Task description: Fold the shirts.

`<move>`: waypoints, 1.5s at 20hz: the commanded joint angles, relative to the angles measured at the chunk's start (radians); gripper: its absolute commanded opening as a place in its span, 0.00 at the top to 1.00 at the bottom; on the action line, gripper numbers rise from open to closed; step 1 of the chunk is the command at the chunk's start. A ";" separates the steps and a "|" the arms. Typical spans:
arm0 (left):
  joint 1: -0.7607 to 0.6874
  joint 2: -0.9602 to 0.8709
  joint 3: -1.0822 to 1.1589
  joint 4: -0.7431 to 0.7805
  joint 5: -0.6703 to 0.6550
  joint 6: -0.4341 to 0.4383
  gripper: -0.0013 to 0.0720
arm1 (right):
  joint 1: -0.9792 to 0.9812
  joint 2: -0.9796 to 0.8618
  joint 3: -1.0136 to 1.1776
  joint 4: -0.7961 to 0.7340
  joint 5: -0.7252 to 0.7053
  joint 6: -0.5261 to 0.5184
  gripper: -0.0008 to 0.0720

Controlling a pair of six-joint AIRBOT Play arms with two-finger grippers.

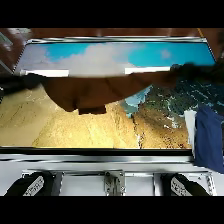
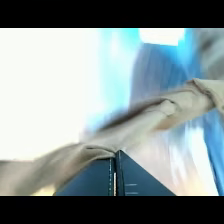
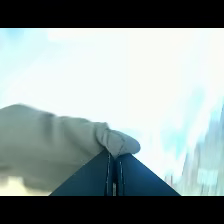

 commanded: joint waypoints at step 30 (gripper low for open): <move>0.071 0.190 -0.201 0.226 -0.183 -0.185 0.94 | 0.002 0.185 -0.460 -0.233 0.328 0.356 0.90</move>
